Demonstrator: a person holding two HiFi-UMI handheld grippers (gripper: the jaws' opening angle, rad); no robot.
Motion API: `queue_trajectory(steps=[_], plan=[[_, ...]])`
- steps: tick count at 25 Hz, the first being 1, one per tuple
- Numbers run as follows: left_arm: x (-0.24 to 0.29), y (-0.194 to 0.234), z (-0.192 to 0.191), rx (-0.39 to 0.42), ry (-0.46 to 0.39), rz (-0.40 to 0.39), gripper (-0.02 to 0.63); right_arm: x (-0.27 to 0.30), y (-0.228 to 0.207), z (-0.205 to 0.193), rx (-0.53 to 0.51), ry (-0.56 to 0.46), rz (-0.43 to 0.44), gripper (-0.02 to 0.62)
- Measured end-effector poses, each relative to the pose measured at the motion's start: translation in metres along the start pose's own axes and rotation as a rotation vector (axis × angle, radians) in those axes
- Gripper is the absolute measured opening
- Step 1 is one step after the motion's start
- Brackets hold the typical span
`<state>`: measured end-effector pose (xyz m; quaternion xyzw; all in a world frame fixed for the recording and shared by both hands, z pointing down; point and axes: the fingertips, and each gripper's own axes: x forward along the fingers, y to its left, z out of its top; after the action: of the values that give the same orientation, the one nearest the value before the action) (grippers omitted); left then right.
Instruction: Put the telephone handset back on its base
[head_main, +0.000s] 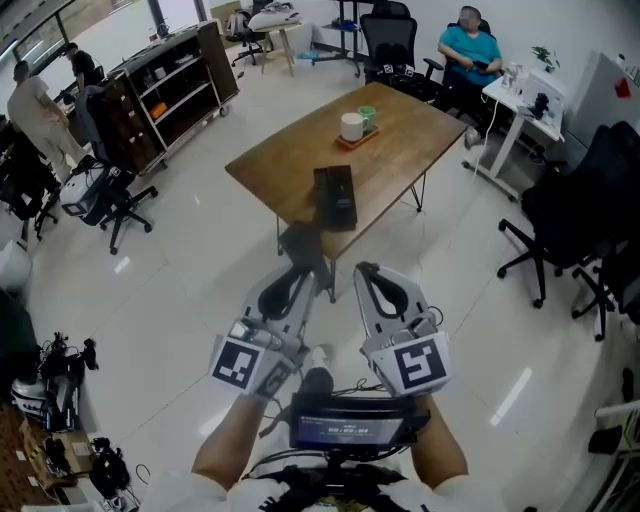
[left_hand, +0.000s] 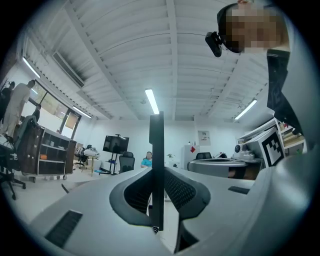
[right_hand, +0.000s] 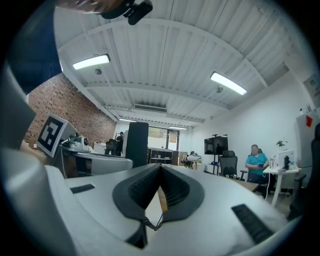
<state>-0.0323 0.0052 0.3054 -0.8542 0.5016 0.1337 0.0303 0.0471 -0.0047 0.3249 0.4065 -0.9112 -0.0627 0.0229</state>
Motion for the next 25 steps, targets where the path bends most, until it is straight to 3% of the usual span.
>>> queue_trajectory(steps=[25], plan=[[0.118,0.106,-0.048,-0.094,0.094,-0.06,0.061,0.139,-0.076,-0.025,0.025,0.094,-0.041,0.0]])
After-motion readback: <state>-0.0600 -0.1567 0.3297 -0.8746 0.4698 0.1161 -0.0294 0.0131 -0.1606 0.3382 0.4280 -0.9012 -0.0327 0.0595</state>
